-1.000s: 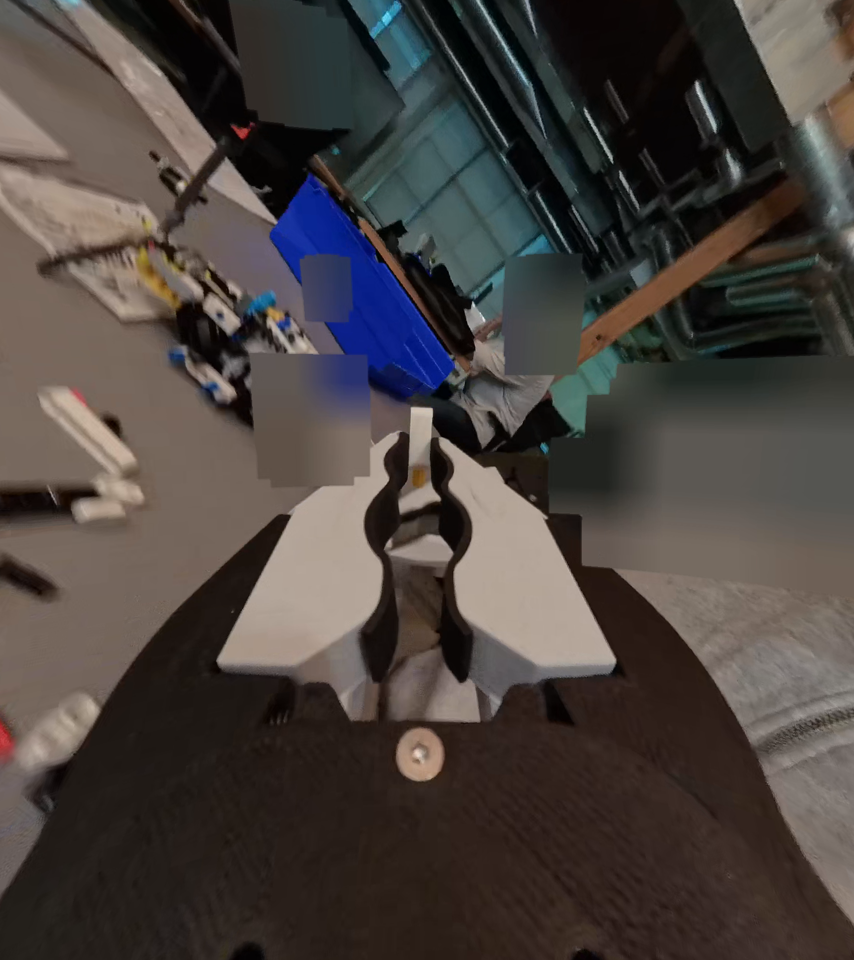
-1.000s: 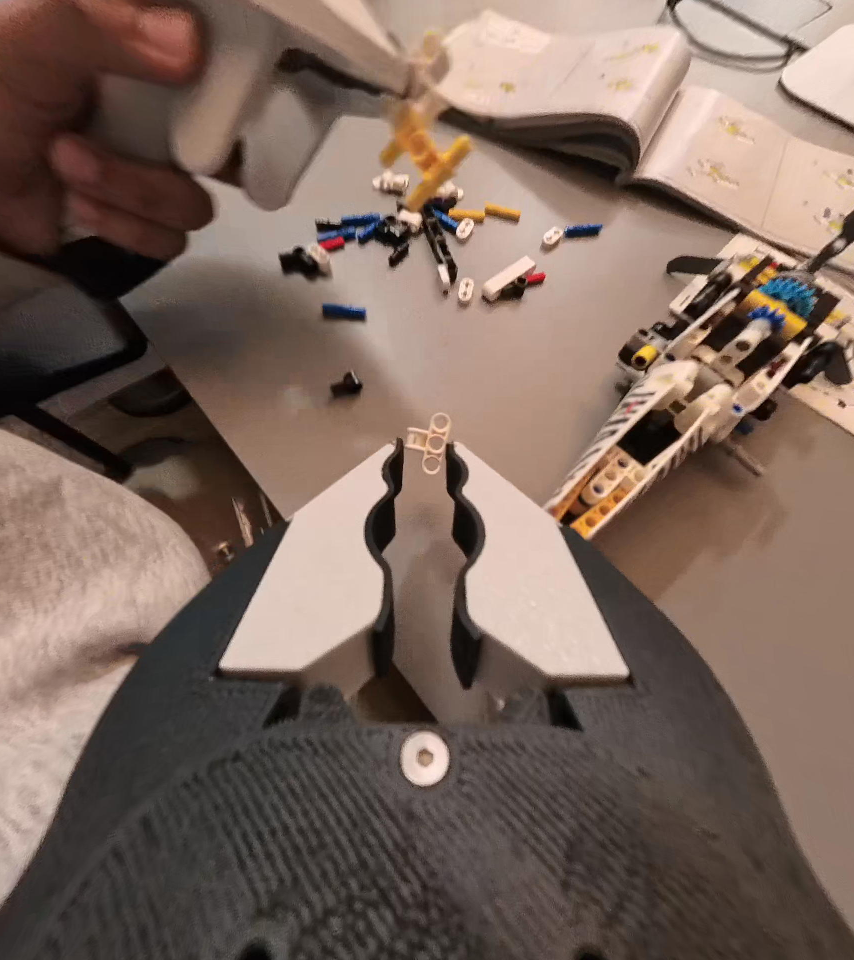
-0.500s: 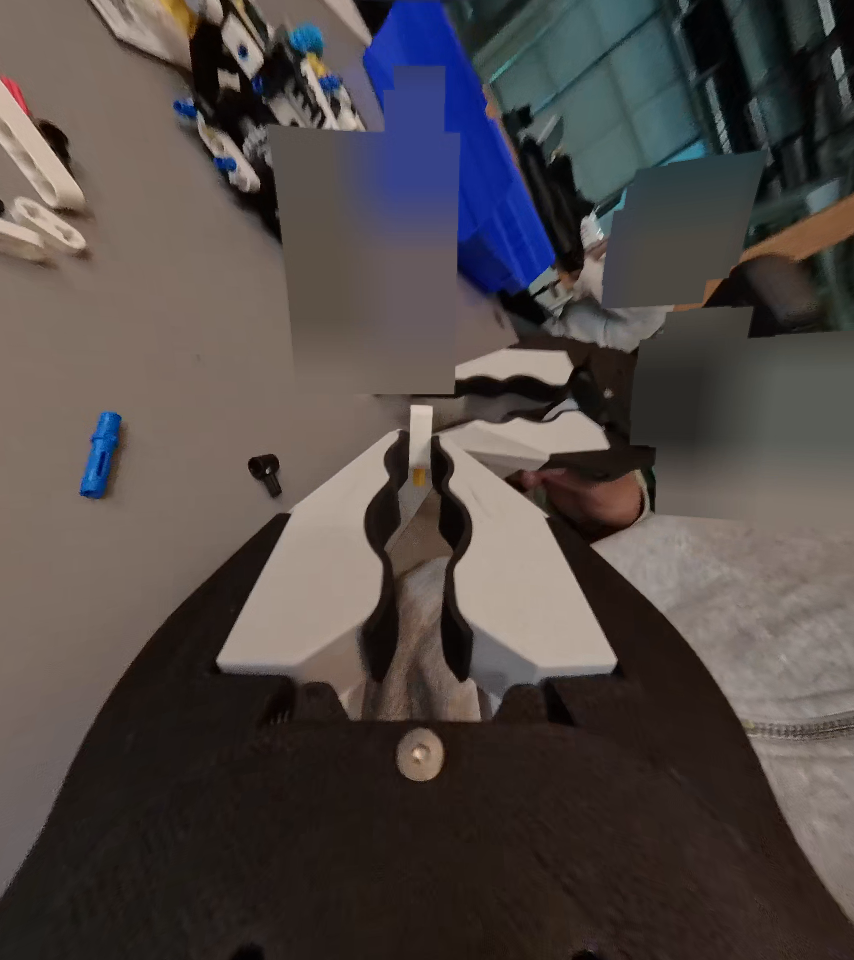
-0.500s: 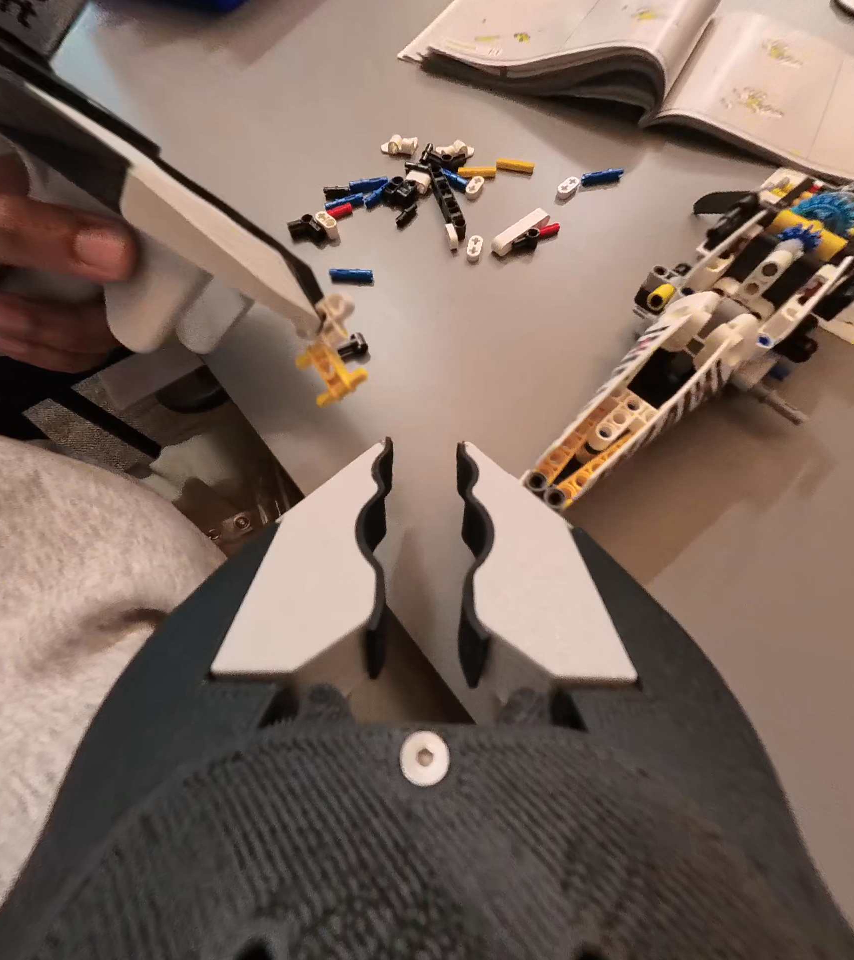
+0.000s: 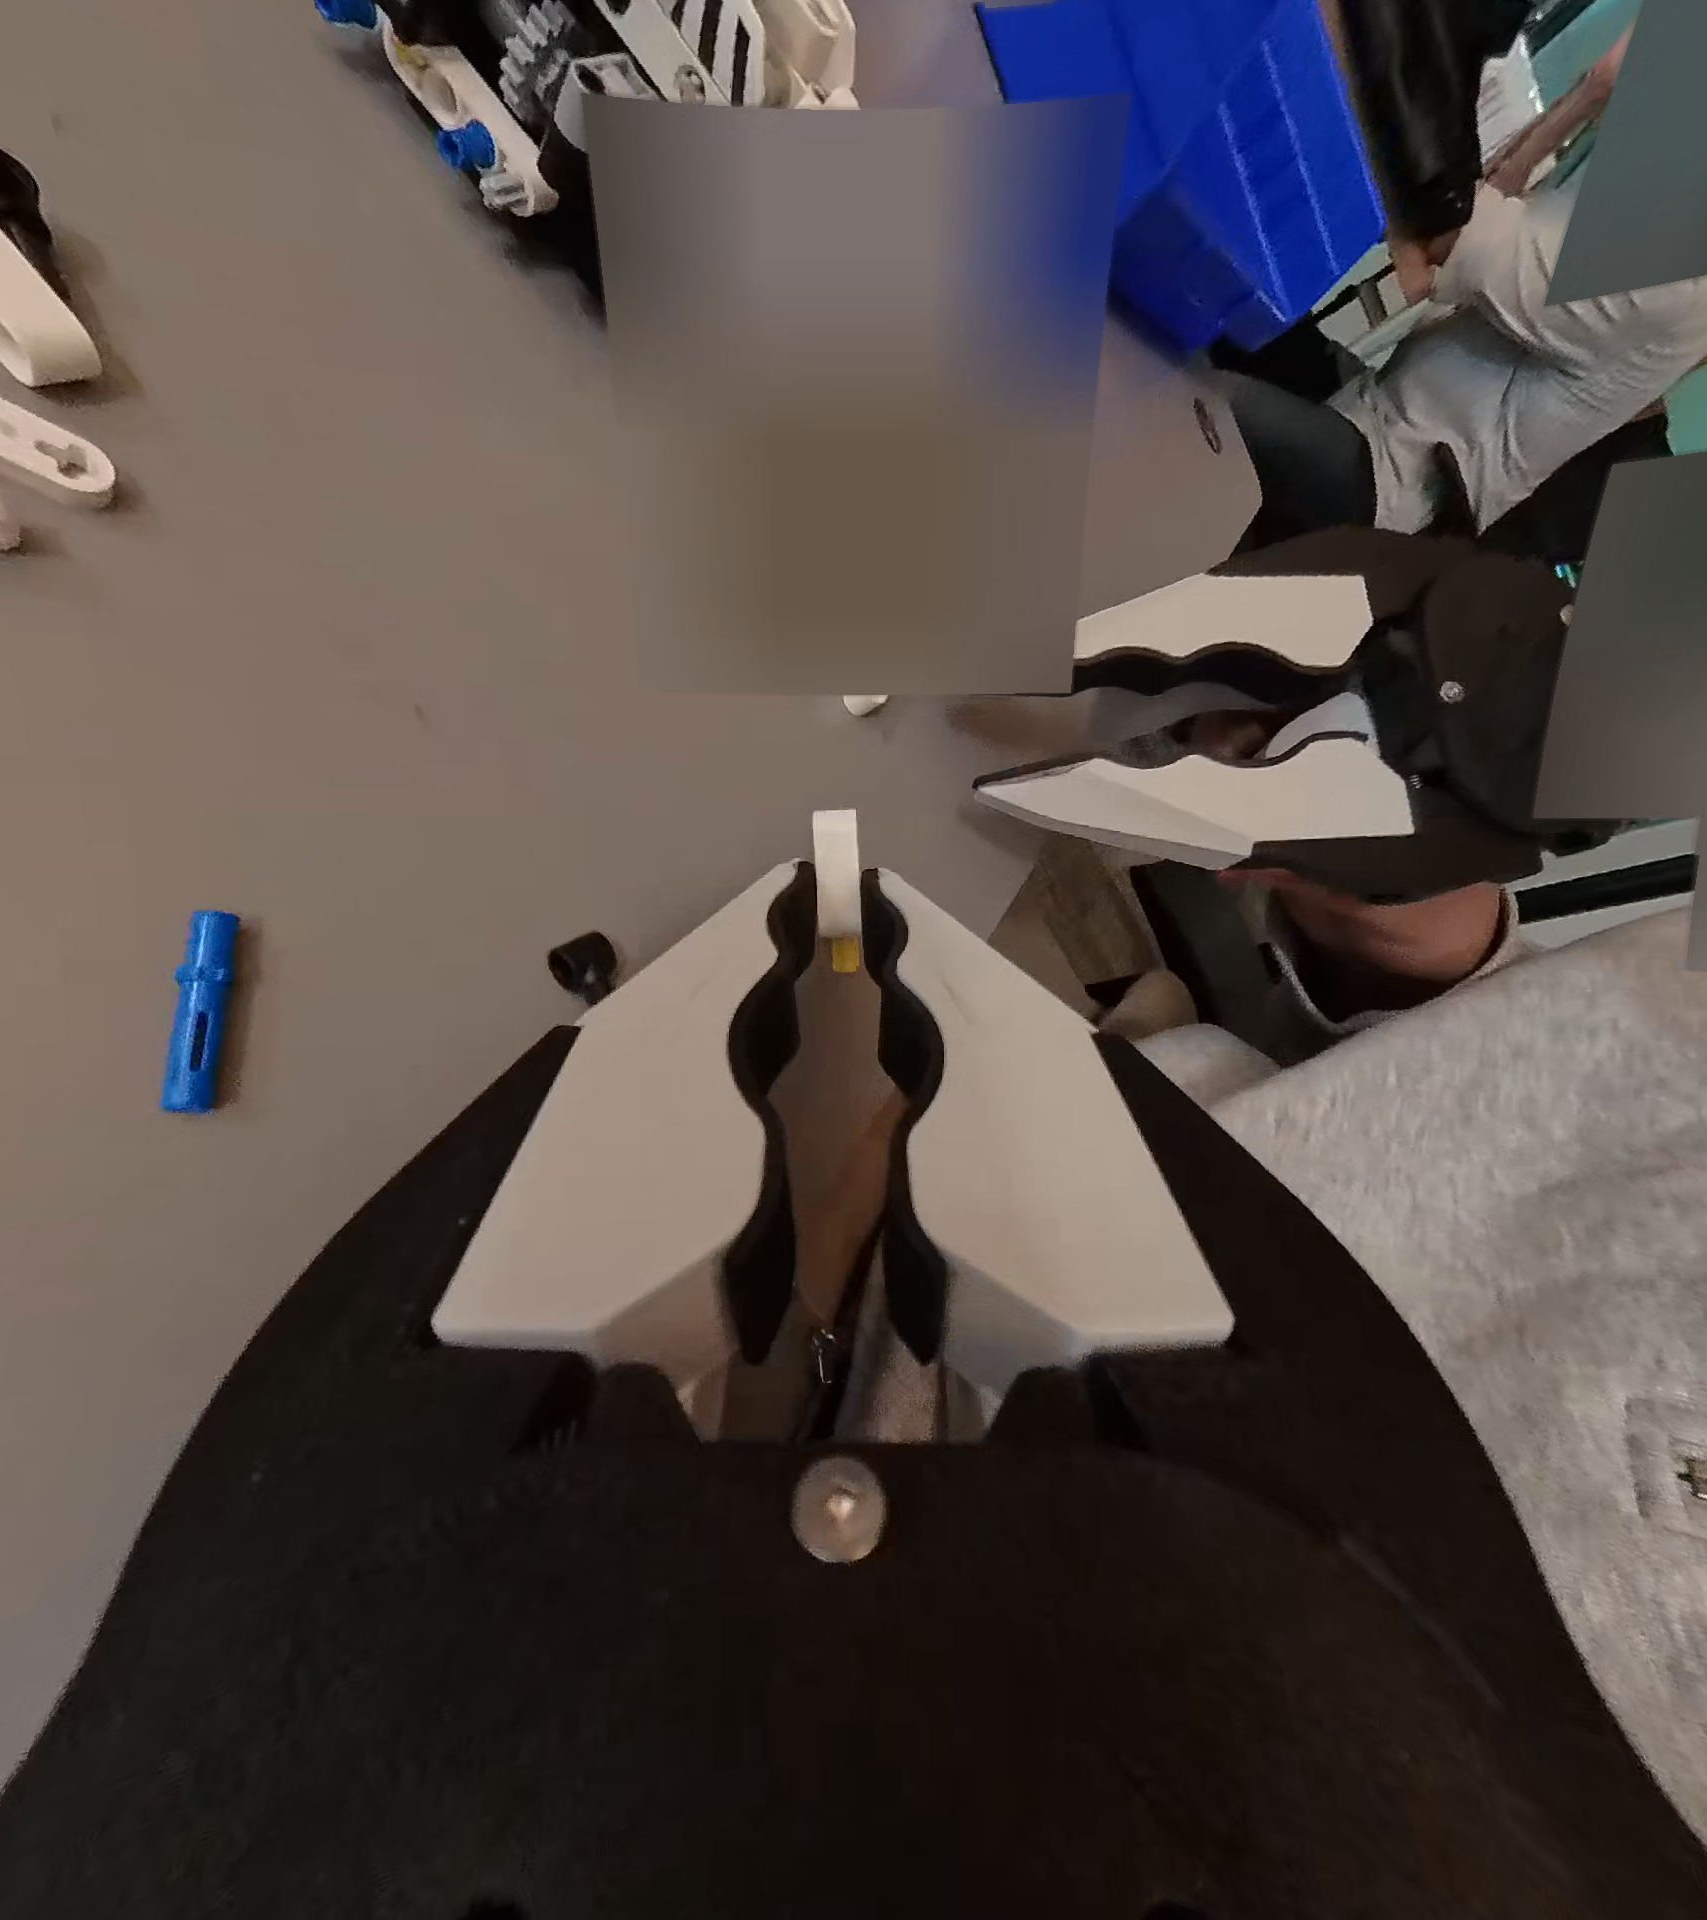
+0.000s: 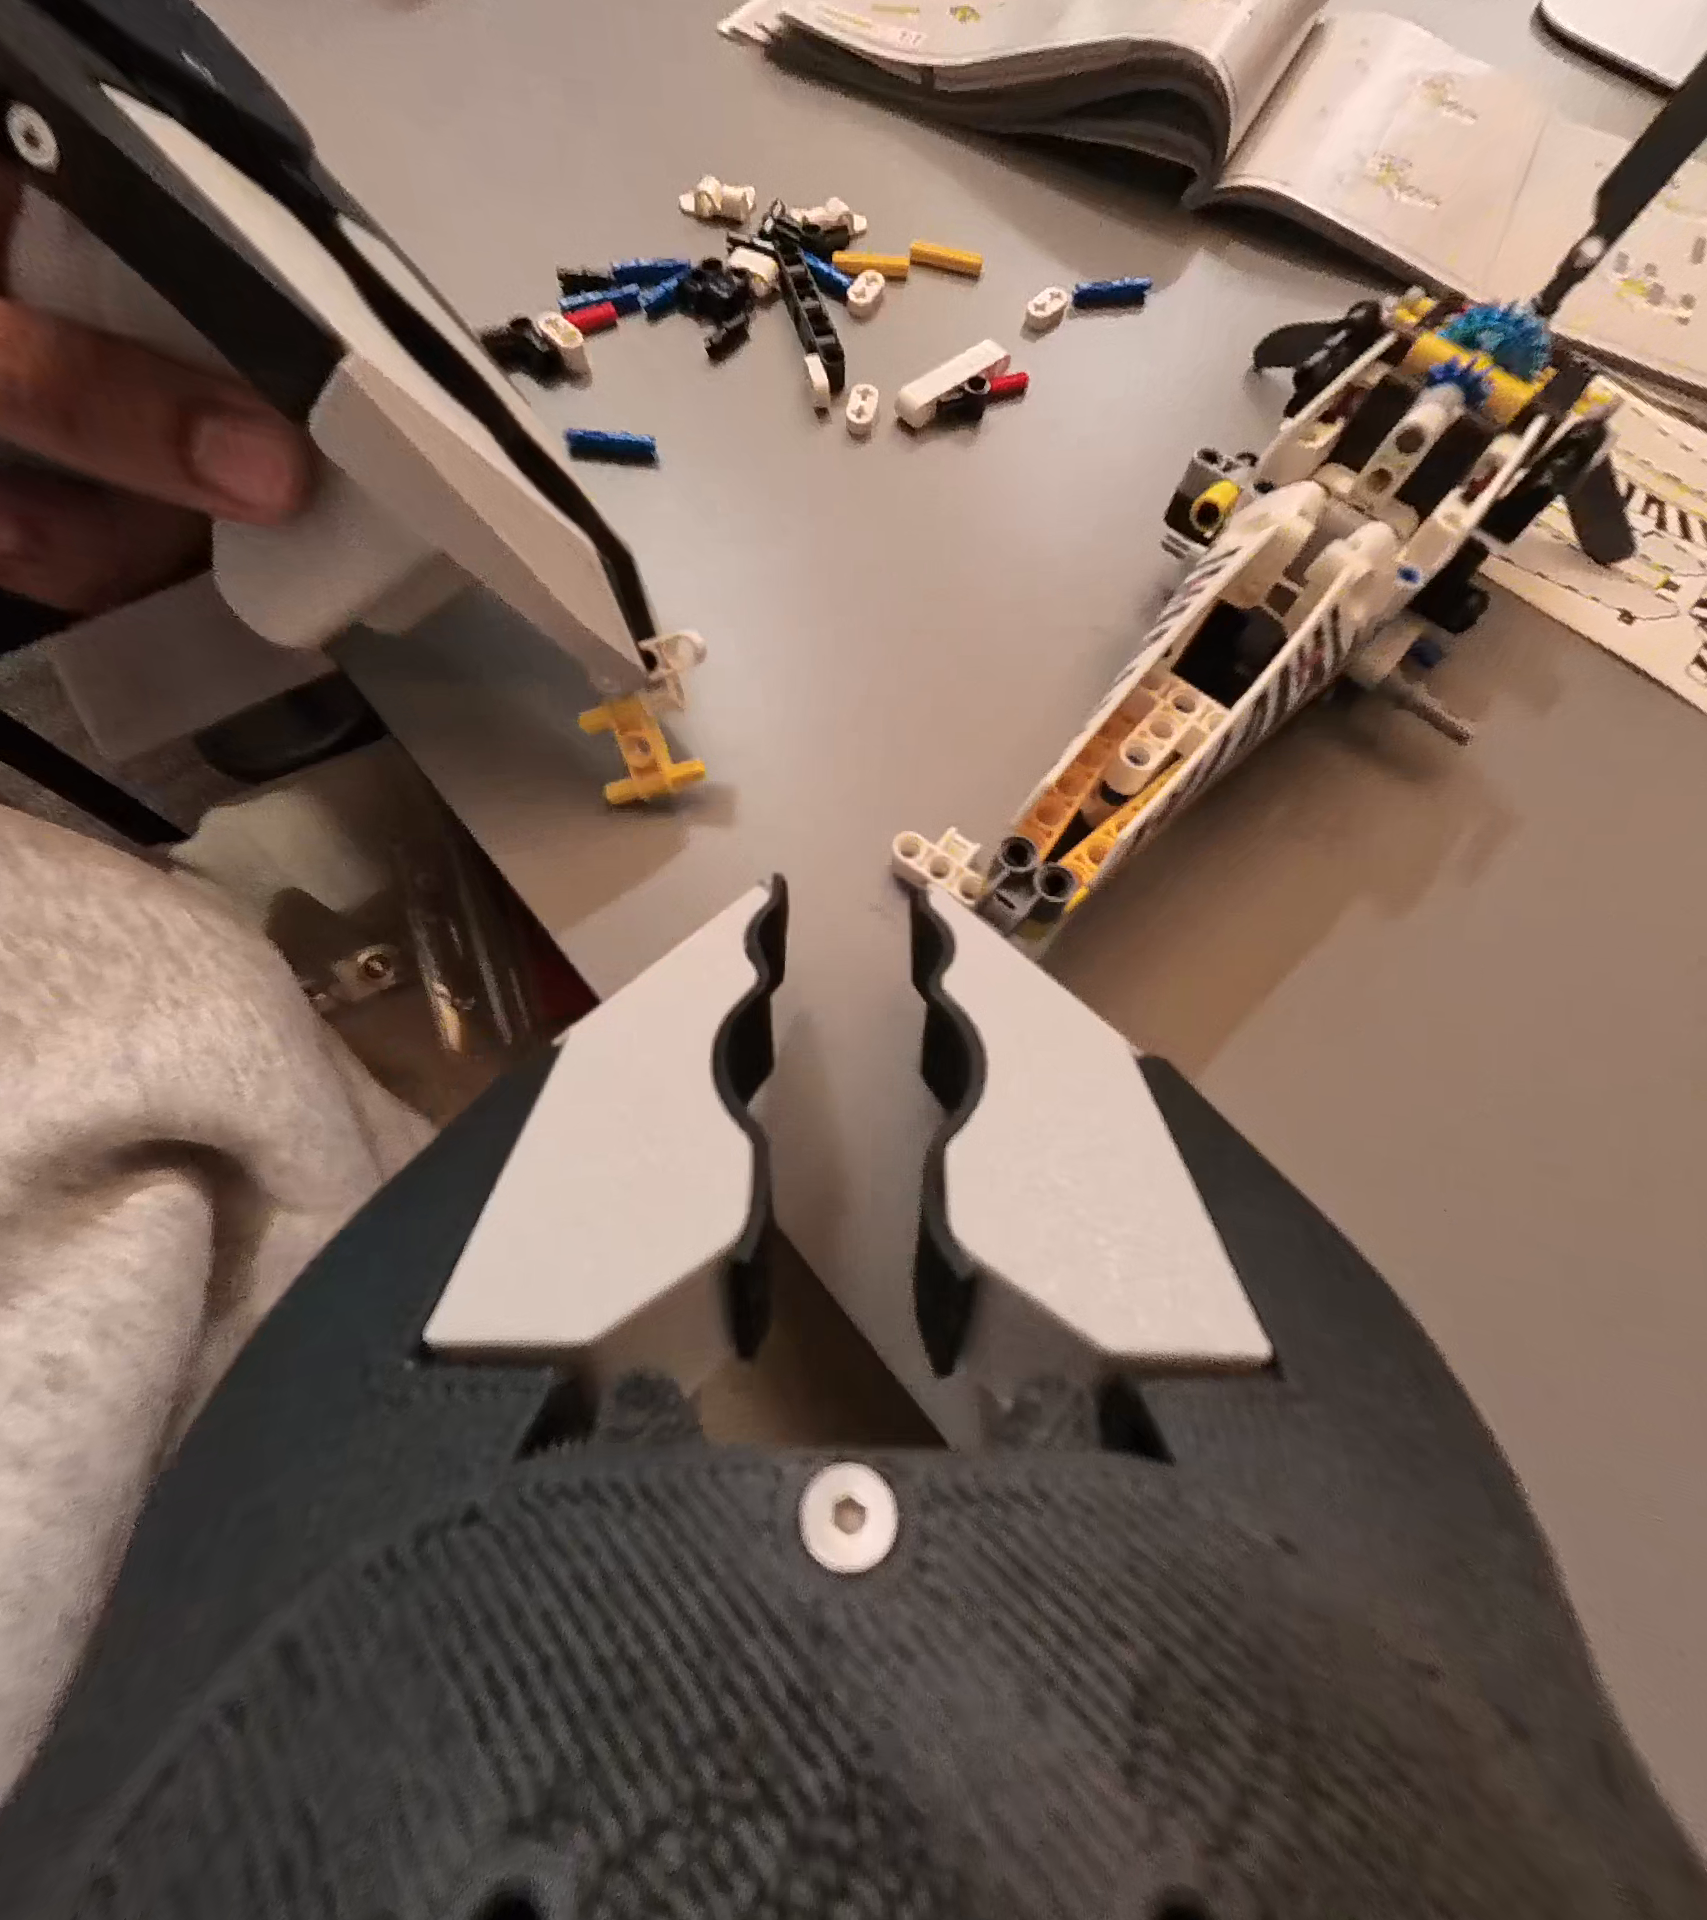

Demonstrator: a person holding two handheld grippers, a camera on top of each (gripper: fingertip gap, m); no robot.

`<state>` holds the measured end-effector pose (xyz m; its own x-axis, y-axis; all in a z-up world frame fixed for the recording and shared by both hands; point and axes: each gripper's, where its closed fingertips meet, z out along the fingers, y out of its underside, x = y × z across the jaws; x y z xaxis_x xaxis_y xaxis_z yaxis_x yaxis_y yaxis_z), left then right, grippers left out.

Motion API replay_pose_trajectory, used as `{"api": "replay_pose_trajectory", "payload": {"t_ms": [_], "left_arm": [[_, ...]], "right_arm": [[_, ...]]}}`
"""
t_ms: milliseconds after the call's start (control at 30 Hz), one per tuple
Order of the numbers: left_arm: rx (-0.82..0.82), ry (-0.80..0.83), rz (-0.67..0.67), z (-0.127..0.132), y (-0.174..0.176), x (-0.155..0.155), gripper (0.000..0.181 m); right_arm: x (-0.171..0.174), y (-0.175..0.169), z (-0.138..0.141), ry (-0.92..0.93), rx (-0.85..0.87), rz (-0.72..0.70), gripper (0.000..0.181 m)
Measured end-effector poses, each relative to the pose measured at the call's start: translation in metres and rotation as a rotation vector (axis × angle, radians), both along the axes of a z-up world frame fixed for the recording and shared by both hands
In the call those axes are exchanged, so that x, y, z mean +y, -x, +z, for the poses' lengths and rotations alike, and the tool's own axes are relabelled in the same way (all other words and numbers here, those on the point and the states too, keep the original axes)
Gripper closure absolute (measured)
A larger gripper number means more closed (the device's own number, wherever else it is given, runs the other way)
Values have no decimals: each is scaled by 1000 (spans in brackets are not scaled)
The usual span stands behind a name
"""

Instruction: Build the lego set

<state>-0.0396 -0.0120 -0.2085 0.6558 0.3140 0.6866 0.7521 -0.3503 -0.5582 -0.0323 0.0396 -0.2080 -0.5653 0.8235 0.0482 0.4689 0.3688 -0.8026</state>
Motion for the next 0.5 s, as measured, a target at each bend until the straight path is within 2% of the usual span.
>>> {"api": "replay_pose_trajectory", "payload": {"t_ms": [133,300,400,500], "left_arm": [[-3,51,14,-10,4,-2,168],[26,70,39,-10,12,-5,158],[54,52,33,-3,15,-8,152],[112,14,-36,7,10,-11,147]], "right_arm": [[9,4,-7,-23,-3,-37,160],[16,11,-13,-5,-1,-86,155],[17,11,-14,2,-7,-93,151],[17,11,-15,-8,1,-114,142]]}}
